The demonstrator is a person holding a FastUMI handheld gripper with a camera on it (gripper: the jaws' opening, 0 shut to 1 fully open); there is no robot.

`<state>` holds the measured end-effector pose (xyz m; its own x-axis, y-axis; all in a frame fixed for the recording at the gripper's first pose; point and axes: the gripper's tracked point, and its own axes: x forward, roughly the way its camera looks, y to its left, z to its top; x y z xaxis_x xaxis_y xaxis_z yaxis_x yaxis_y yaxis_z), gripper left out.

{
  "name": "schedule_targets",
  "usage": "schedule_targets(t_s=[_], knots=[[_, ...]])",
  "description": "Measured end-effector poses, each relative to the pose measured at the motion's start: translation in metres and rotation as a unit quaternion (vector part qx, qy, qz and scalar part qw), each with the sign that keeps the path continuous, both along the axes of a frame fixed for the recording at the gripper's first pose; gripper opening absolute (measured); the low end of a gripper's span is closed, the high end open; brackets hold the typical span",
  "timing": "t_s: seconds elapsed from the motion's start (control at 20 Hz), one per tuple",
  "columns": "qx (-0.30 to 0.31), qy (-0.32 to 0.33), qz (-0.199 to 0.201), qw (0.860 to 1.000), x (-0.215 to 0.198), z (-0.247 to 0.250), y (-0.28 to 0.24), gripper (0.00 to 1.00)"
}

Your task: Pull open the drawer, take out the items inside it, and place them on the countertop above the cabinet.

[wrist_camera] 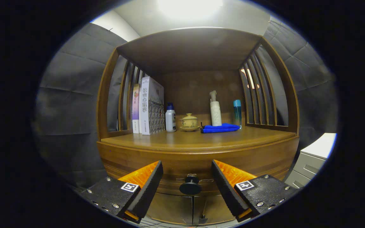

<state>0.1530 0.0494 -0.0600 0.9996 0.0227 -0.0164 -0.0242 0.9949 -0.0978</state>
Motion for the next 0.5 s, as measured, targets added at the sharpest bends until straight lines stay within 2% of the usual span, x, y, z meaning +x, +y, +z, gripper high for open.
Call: schedule_targets(t_s=[0.25,0.5], knots=[[0.014,0.022,-0.018,0.999,0.006,-0.017,-0.003,0.93],[0.014,0.057,-0.008,0.998,0.009,-0.036,0.001,0.74]])
